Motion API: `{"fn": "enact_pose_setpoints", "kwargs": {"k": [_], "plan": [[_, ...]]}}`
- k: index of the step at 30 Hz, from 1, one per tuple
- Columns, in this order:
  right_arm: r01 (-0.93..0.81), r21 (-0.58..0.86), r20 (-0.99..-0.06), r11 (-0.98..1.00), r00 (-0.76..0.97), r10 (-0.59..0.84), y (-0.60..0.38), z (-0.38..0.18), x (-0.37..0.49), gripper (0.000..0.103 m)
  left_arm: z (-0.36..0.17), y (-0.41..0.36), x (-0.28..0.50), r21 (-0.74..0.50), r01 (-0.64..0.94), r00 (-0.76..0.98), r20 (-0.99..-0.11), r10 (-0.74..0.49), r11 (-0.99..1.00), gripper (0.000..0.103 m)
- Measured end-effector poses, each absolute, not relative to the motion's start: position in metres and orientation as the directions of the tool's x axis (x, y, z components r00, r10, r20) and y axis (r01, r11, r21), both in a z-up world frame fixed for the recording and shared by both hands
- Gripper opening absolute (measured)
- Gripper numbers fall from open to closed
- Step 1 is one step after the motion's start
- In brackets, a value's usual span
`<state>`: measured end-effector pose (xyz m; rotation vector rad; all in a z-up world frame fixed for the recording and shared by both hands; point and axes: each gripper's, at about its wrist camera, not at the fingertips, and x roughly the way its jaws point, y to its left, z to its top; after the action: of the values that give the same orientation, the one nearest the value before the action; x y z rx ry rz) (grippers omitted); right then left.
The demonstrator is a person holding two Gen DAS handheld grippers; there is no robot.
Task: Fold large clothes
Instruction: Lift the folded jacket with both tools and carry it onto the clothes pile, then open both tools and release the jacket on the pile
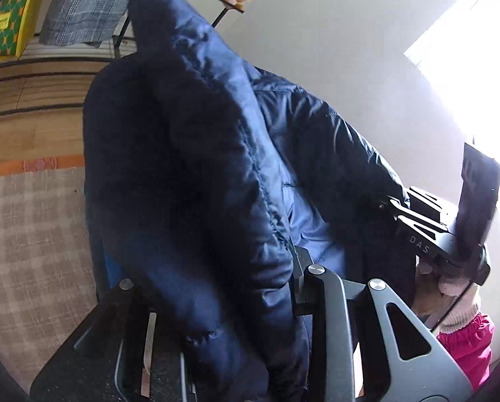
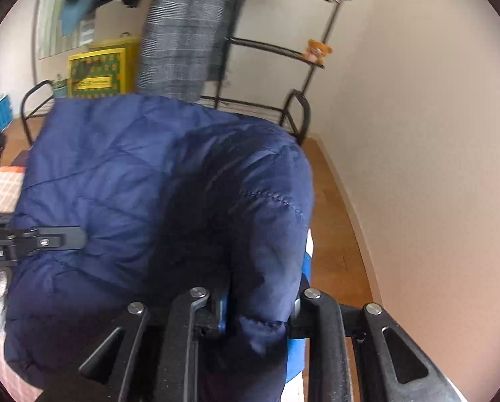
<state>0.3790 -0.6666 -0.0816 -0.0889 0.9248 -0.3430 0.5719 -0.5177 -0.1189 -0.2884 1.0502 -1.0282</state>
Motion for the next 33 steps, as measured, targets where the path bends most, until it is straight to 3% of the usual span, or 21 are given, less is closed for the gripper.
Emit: {"fn": "enact_pose_setpoints", "kwargs": {"k": [1, 3, 6, 9, 12, 22, 33], "plan": [[0.309, -0.184, -0.780, 0.933, 0.532, -0.330, -0.684, -0.090, 0.379, 0.037, -0.125, -0.517, 0.574, -0.644, 0.554, 0.103, -0.575, -0.811, 0.527, 0.032], [0.358, -0.135, -0.795, 0.924, 0.518, -0.317, -0.702, -0.106, 0.376, 0.037, -0.129, -0.518, 0.574, -0.629, 0.566, 0.110, -0.584, -0.805, 0.533, 0.036], [0.340, -0.214, -0.789, 0.916, 0.493, -0.367, -0.697, -0.117, 0.375, 0.039, -0.123, -0.521, 0.560, -0.584, 0.601, 0.127, -0.604, -0.787, 0.545, 0.041], [0.369, -0.226, -0.782, 0.901, 0.483, -0.394, -0.699, -0.116, 0.373, 0.051, -0.122, -0.518, 0.556, -0.539, 0.613, 0.161, -0.631, -0.759, 0.578, 0.051], [0.401, -0.243, -0.771, 0.883, 0.472, -0.427, -0.703, -0.109, 0.369, 0.064, -0.120, -0.500, 0.556, -0.550, 0.584, 0.171, -0.636, -0.752, 0.598, 0.055], [0.480, -0.224, -0.750, 0.848, 0.471, -0.464, -0.693, -0.077, 0.327, 0.064, -0.095, -0.443, 0.558, -0.476, 0.562, 0.288, -0.654, -0.700, 0.676, 0.060], [0.465, -0.192, -0.699, 0.864, 0.553, -0.454, -0.617, 0.006, 0.267, 0.065, -0.011, -0.380, 0.469, -0.312, 0.677, 0.394, -0.611, -0.686, 0.666, 0.060]]}}
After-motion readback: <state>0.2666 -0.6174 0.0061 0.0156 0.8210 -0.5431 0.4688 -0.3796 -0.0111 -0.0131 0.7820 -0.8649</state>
